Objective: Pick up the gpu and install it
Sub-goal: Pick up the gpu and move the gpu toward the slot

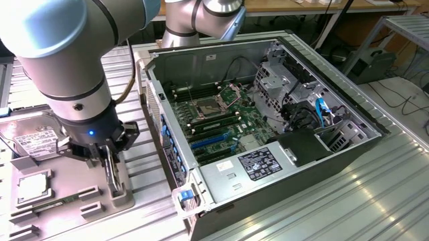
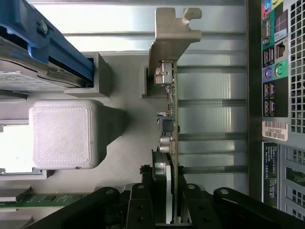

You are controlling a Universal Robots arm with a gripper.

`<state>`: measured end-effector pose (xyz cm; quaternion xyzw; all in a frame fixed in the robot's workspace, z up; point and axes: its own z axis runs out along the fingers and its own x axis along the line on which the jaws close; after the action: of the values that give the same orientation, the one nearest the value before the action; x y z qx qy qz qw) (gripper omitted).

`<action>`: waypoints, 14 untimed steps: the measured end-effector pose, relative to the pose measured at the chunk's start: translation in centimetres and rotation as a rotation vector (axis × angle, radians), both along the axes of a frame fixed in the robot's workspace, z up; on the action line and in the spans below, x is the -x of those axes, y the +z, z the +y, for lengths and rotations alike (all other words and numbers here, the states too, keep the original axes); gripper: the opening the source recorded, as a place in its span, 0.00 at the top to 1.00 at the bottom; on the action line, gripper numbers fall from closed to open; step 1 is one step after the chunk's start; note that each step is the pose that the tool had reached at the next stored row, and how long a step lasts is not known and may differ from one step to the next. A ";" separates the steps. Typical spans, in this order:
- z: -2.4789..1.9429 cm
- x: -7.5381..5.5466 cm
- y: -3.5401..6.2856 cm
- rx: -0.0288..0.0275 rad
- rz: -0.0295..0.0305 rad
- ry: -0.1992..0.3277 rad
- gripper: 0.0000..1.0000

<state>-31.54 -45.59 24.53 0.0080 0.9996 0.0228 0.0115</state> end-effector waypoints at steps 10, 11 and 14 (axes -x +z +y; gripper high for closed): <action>0.00 0.0 4.23 0.0000 0.0000 0.000 0.72; 0.00 0.0 4.82 0.0000 0.0000 0.000 0.72; 0.00 0.0 5.94 0.0000 0.0000 0.000 0.72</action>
<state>-31.54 -45.59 30.47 0.0080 0.9996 0.0228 0.0115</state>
